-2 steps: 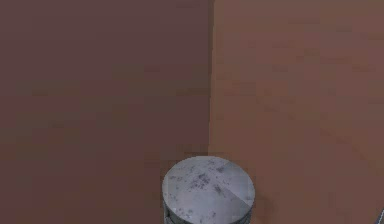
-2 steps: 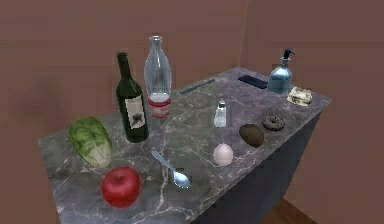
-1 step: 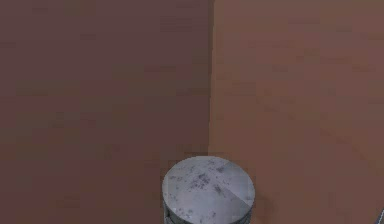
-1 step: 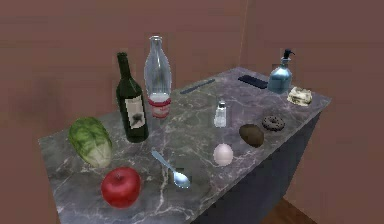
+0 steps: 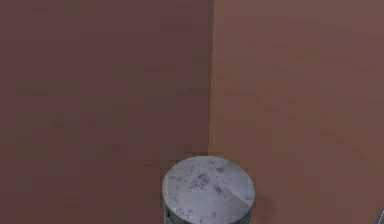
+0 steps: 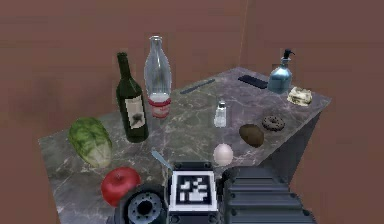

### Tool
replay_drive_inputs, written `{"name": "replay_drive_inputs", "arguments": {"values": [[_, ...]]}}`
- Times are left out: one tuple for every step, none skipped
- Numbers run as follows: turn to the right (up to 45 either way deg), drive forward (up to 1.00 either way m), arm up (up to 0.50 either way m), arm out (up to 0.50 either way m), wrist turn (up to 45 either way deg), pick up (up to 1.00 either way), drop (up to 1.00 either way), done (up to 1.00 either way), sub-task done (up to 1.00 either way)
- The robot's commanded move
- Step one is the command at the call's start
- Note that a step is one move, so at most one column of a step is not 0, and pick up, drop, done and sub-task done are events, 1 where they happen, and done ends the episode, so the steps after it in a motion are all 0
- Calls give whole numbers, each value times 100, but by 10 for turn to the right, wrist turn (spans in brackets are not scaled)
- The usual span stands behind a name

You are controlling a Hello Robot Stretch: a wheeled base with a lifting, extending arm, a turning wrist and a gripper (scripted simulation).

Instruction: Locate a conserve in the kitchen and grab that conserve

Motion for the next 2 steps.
{"name": "replay_drive_inputs", "arguments": {"values": [[0, 0, 0, 46, 0, 0, 0, 0, 0], [0, 0, 0, 0, 450, 0, 0, 0, 0]]}}
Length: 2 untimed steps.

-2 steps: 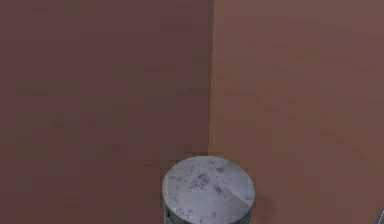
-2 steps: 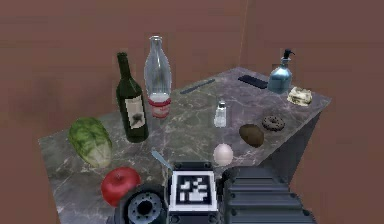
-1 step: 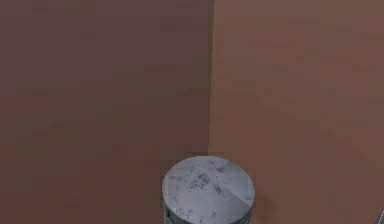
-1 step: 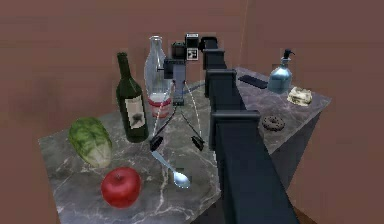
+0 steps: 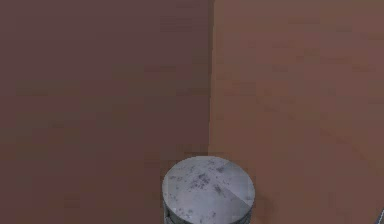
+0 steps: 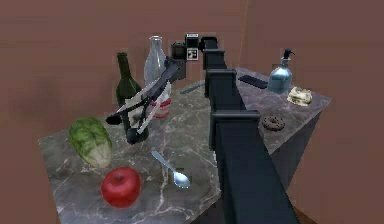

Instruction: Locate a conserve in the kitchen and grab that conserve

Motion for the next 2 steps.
{"name": "replay_drive_inputs", "arguments": {"values": [[0, 0, 0, 0, 450, 0, 0, 0, 0], [0, 0, 0, 0, 450, 0, 0, 0, 0]]}}
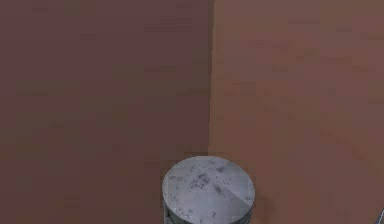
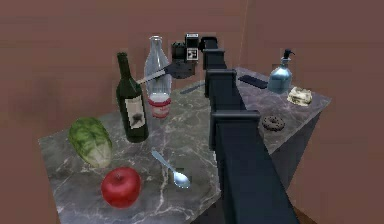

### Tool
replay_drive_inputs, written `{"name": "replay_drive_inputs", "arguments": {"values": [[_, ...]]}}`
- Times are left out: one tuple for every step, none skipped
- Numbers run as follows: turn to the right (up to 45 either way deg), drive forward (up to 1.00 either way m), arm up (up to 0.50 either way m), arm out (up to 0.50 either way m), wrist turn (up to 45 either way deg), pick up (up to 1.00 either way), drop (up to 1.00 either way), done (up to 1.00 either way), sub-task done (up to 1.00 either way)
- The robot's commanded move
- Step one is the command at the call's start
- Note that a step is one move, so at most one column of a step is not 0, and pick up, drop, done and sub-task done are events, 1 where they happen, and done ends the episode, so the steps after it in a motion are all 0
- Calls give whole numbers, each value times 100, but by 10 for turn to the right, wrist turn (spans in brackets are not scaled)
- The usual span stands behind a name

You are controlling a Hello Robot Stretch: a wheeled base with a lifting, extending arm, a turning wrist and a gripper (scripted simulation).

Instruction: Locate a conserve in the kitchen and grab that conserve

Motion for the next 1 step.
{"name": "replay_drive_inputs", "arguments": {"values": [[0, 0, 0, 0, 120, 0, 0, 0, 0]]}}
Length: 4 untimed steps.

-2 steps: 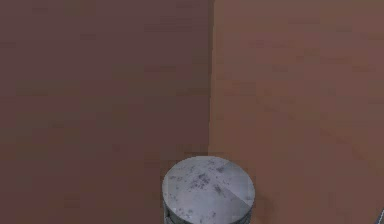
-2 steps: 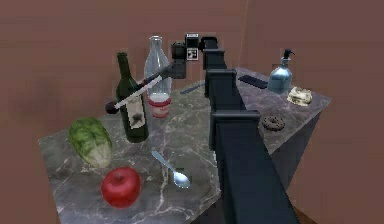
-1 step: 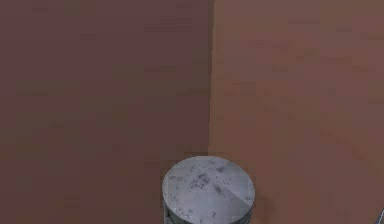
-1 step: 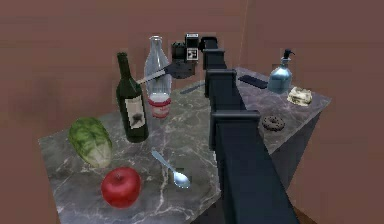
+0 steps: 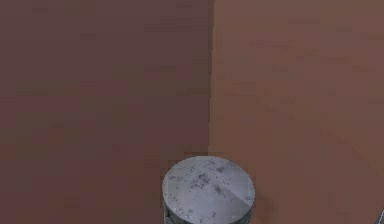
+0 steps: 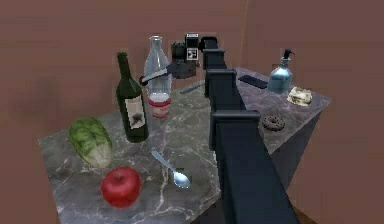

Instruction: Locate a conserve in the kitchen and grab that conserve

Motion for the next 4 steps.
{"name": "replay_drive_inputs", "arguments": {"values": [[0, 0, -8, 0, 0, 0, 0, 0, 0], [0, 0, 0, 0, 0, 100, 0, 0, 0], [0, 0, 8, 0, 0, 0, 0, 0, 0], [0, 0, 0, 0, 0, 0, 0, 100, 0]]}}
